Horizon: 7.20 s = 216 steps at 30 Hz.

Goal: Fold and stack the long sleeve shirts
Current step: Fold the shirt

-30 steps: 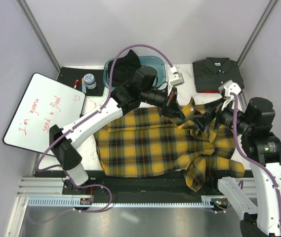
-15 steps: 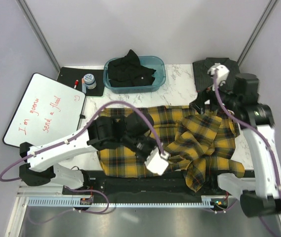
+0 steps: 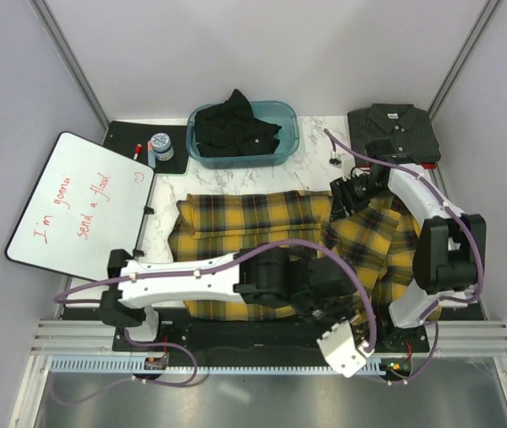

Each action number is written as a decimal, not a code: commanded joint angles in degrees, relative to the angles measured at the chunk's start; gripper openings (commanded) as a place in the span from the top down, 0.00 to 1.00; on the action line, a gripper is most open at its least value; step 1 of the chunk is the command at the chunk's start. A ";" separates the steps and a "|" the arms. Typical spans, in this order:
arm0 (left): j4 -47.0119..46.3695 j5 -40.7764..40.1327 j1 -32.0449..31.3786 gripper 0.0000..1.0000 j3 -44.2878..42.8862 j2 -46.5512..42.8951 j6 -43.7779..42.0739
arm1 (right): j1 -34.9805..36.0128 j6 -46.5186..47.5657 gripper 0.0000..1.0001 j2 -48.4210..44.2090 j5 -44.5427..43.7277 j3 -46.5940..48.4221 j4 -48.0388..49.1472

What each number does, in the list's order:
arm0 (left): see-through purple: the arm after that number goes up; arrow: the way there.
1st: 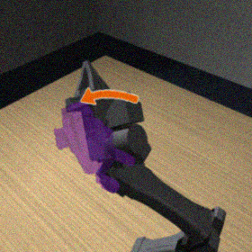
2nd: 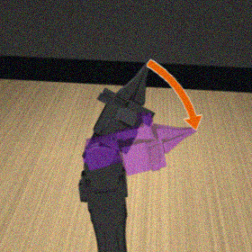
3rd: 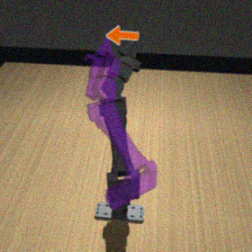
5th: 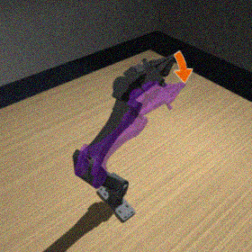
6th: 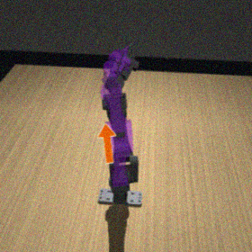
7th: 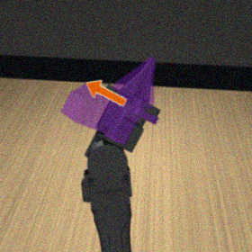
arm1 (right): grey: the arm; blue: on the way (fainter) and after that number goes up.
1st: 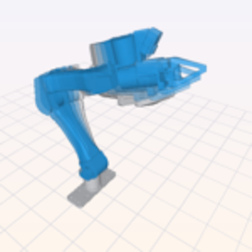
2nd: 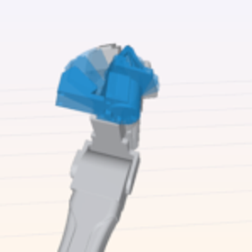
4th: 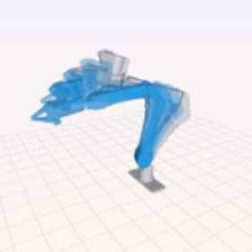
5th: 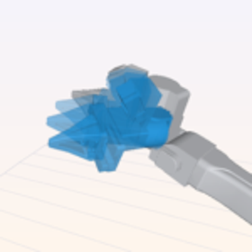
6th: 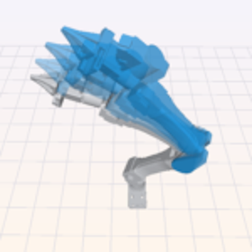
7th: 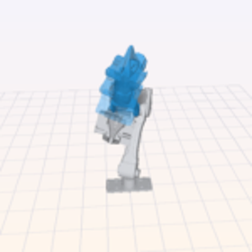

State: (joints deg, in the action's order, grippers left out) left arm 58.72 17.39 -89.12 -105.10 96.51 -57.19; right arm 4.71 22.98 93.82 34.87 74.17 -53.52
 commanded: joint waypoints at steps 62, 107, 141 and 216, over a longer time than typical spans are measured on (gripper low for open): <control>-25.86 -9.82 71.01 0.62 47.18 -11.52 44.01 | -10.86 17.80 0.47 16.66 -17.47 14.33 -10.29; -5.57 16.88 76.13 0.31 39.42 -14.75 16.70 | -11.74 30.61 0.15 0.95 -17.21 10.24 -23.37; -11.87 -0.16 62.05 0.36 66.60 -27.60 6.48 | 1.79 27.73 1.00 -27.10 -23.97 -18.99 -18.55; -25.41 -5.09 80.86 0.74 37.42 -2.02 19.57 | 4.01 39.80 0.16 9.54 -40.82 38.19 8.36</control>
State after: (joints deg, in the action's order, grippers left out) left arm 33.85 10.57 -9.87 -65.19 96.40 -42.15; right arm 16.99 77.97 105.08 -10.35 98.78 -26.26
